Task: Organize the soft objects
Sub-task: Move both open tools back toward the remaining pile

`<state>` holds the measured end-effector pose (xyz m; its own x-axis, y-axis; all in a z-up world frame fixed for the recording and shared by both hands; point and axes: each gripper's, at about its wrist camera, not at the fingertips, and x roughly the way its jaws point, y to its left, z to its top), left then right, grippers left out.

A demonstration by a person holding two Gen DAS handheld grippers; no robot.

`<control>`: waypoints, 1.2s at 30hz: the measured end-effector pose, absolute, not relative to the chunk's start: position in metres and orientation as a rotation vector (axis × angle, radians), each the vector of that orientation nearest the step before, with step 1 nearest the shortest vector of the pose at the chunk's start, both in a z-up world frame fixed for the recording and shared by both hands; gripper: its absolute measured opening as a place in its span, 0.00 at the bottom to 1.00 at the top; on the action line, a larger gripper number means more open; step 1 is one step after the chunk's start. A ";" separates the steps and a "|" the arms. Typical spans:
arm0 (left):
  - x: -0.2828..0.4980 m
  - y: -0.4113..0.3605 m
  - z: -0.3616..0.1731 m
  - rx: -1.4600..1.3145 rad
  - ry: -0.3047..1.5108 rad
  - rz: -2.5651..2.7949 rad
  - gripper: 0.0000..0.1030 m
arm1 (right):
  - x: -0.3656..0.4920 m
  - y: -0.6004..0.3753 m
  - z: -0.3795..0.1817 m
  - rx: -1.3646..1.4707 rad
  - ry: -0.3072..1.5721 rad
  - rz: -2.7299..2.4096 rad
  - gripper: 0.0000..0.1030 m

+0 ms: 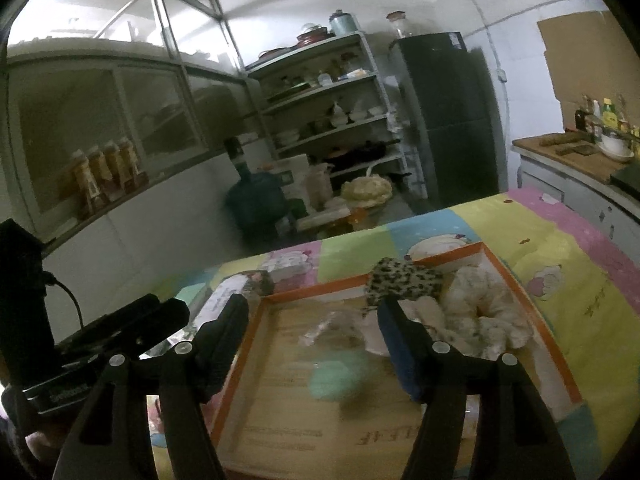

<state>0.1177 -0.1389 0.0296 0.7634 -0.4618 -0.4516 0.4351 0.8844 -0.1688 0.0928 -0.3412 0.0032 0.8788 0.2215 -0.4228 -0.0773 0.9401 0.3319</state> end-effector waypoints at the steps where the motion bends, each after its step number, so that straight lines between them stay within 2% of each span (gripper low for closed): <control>1: 0.117 -0.136 0.029 -0.057 0.503 -0.484 0.87 | 0.093 -0.340 0.004 0.313 0.474 0.162 0.70; 8: 0.109 -0.111 0.030 -0.089 0.490 -0.468 0.87 | 0.091 -0.316 0.009 0.292 0.477 0.194 0.70; 11: 0.103 -0.101 0.031 -0.102 0.483 -0.459 0.87 | 0.090 -0.305 0.011 0.278 0.476 0.206 0.75; 15: 0.096 -0.086 0.032 -0.114 0.472 -0.436 0.87 | 0.086 -0.290 0.013 0.254 0.466 0.216 0.76; 36: 0.079 0.004 0.006 -0.195 0.503 -0.263 0.87 | 0.069 -0.227 -0.002 0.201 0.516 0.248 0.76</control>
